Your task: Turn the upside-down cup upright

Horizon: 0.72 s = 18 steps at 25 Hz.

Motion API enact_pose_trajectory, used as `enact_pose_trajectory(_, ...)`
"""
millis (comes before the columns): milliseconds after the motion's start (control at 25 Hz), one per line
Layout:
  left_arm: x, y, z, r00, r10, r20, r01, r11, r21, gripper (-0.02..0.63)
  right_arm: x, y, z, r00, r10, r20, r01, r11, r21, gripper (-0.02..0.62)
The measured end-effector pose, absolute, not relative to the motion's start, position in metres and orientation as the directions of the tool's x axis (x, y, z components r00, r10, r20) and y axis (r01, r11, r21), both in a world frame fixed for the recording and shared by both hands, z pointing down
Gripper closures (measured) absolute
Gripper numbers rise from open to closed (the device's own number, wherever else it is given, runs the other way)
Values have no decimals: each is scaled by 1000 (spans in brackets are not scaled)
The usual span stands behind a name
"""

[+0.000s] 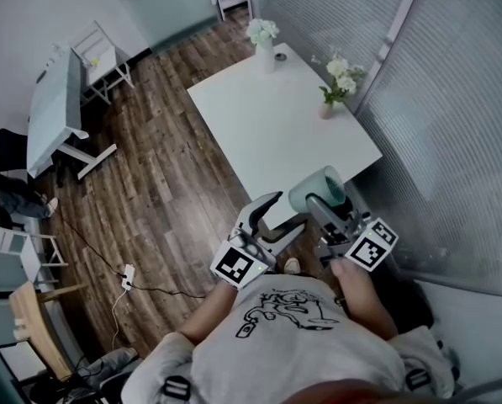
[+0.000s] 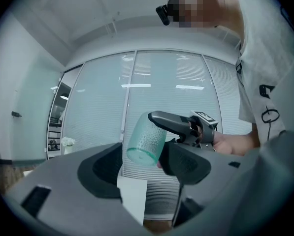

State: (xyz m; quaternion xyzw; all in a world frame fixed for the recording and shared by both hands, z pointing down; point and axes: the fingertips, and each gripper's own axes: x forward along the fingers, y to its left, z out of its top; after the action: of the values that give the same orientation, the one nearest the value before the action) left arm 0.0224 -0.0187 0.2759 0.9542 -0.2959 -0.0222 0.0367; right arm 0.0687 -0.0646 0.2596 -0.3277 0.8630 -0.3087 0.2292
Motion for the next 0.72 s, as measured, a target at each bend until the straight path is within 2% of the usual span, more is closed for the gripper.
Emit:
enact_pose_trajectory(320,23,-21,275,832,-554,-25,-551,-831,74,314,61,-65,268,-682,-660,-316,-123,529,-840,225)
enact_pose_trajectory(720,27,-26,271,848,-529,-36,-529,-848,33,311,49,-64,281,-662,-637,-395,132,420,-898,225)
